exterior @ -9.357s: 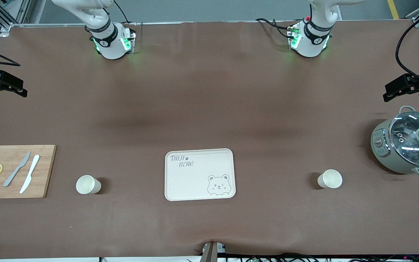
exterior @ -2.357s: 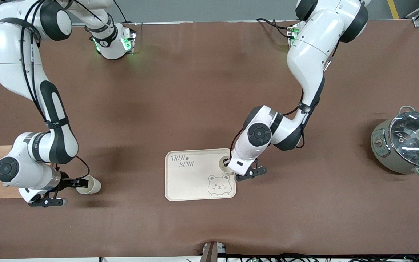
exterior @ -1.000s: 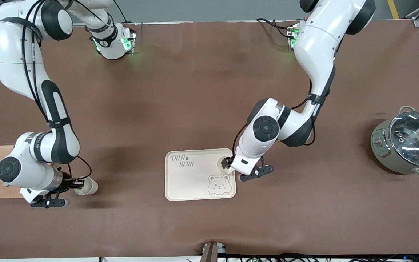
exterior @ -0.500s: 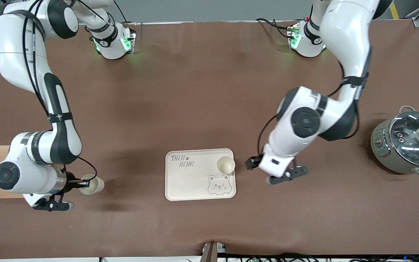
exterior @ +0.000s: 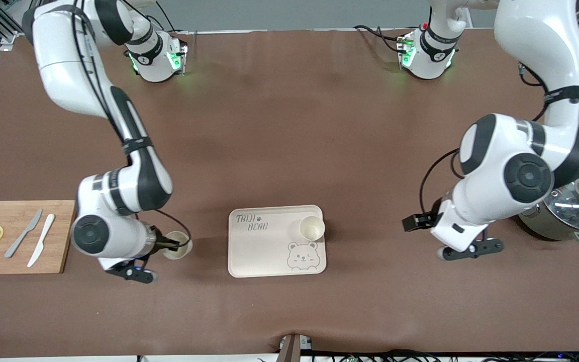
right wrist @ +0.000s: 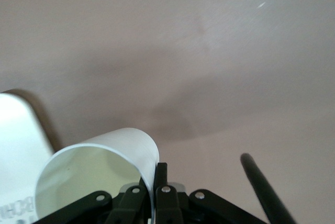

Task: Place white IKEA cup upright on tray with both arms
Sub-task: 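Carry the cup with the right gripper toward the tray while the left gripper withdraws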

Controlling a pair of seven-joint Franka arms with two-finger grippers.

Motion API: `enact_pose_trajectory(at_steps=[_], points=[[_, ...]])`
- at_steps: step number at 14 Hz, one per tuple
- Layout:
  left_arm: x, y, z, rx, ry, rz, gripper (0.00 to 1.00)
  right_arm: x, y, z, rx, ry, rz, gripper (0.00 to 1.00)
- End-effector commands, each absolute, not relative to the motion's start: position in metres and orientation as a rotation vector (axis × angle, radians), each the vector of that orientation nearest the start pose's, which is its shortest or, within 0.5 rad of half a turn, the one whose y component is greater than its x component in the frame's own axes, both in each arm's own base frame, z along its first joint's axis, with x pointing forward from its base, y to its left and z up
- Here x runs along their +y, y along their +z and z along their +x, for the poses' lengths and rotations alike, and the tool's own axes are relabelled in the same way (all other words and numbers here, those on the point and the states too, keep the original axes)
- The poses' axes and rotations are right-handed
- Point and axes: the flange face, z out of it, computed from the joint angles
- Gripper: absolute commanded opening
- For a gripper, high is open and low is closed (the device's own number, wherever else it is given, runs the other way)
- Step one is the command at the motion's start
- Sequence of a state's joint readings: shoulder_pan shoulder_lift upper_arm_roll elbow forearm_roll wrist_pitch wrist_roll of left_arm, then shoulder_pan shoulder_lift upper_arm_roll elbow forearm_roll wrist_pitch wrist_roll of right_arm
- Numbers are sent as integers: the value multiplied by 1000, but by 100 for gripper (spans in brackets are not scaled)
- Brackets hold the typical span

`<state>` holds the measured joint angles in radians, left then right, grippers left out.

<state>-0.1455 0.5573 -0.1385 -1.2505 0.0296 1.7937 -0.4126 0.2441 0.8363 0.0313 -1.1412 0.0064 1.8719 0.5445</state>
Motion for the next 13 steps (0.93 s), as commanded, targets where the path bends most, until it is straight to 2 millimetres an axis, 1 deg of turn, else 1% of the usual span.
enact_pose_trajectory(at_steps=[1,3,4,6,8,9,10,12,13], points=[[-138,468,683,-173,64,-3140,100,230,302,714,562,182,-3085,0],[-110,484,679,-113,62,-3101,100,263,301,704,628,181,-3069,0],[-98,492,677,-109,67,-3099,100,273,300,703,658,159,-3061,0],[-82,510,670,-83,65,-3095,100,285,300,701,700,130,-3041,0],[-58,525,665,-61,58,-3095,100,298,297,696,747,125,-3030,0],[-51,533,662,-36,55,-3094,100,304,295,697,769,95,-3004,0],[-40,542,659,-46,49,-3093,100,310,293,696,796,68,-2983,0],[-40,560,647,-60,60,-3089,100,326,285,692,820,40,-2966,0],[-43,569,640,-77,71,-3088,100,326,284,693,831,31,-2955,0]])
